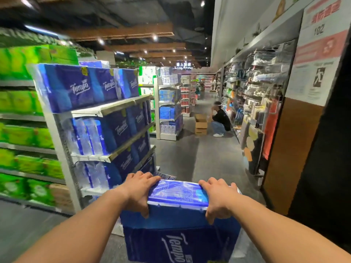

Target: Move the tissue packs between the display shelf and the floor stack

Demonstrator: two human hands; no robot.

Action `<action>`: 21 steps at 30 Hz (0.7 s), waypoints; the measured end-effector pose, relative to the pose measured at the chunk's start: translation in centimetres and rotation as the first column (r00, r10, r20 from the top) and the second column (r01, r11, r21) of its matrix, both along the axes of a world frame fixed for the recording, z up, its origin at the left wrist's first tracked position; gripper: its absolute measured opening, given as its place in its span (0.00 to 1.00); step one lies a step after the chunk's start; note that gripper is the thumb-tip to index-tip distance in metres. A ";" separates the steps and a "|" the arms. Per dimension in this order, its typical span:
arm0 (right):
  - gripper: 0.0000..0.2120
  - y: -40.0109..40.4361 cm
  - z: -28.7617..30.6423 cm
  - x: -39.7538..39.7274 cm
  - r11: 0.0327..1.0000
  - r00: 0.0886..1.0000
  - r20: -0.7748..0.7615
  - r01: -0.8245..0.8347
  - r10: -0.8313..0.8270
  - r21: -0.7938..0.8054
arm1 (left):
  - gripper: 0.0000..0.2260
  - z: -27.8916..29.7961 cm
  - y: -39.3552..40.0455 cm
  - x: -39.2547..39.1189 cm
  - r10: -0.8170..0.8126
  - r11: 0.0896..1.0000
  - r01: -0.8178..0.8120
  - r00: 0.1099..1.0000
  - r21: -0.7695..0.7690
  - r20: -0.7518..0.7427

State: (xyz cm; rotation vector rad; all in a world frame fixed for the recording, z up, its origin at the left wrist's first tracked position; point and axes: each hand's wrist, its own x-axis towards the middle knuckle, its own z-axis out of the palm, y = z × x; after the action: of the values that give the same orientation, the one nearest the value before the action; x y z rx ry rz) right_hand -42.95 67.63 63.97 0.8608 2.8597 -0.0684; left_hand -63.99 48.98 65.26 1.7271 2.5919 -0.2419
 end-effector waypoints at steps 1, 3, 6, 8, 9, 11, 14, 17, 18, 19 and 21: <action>0.49 1.8 0.9 -1.6 0.999 0.999 -0.004 -0.033 0.033 0.015 | 0.55 0.4 1.1 -1.1 0.028 0.999 -0.028 1.000 0.017 0.006; 0.50 6.1 3.0 -5.7 0.993 0.994 -0.001 -0.113 0.113 0.046 | 0.55 1.2 3.7 -4.0 0.106 0.993 -0.106 0.994 0.053 0.012; 0.50 11.2 4.4 -11.8 0.974 0.977 -0.014 -0.210 0.212 0.083 | 0.55 1.7 7.1 -8.3 0.191 0.976 -0.191 0.981 0.107 0.007; 0.49 14.5 4.3 -15.8 0.962 0.967 -0.031 -0.249 0.254 0.109 | 0.54 1.3 9.7 -11.3 0.234 0.961 -0.232 0.972 0.153 0.009; 0.50 16.1 4.1 -17.8 0.957 0.962 -0.040 -0.264 0.270 0.122 | 0.54 0.9 11.1 -13.0 0.252 0.954 -0.249 0.968 0.170 0.004; 0.50 19.4 3.4 -21.9 0.947 0.952 -0.064 -0.287 0.299 0.141 | 0.54 0.2 14.0 -16.6 0.278 0.941 -0.272 0.961 0.203 -0.002; 0.51 25.1 2.7 -28.3 0.952 0.948 -0.127 -0.274 0.291 0.137 | 0.52 -0.2 19.8 -22.8 0.291 0.928 -0.264 0.954 0.263 -0.068; 0.53 31.4 3.6 -34.3 0.950 0.935 -0.205 -0.253 0.289 0.183 | 0.48 1.0 26.1 -28.8 0.280 0.909 -0.221 0.952 0.352 -0.126; 0.53 33.4 4.4 -36.3 0.948 0.929 -0.229 -0.245 0.290 0.205 | 0.47 1.7 28.1 -30.7 0.282 0.902 -0.210 0.948 0.376 -0.148; 0.54 35.3 5.2 -38.2 0.943 0.922 -0.249 -0.241 0.296 0.229 | 0.47 2.4 30.0 -32.5 0.293 0.894 -0.205 0.940 0.399 -0.173; 0.55 39.2 6.9 -42.1 0.934 0.895 -0.311 -0.241 0.319 0.264 | 0.47 3.8 33.7 -36.3 0.322 0.871 -0.190 0.917 0.452 -0.234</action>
State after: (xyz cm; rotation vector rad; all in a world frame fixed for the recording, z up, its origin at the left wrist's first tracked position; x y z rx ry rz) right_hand -85.06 106.79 70.85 0.4922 3.3488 0.1469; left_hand -100.24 82.63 69.07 1.5043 3.2693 0.0792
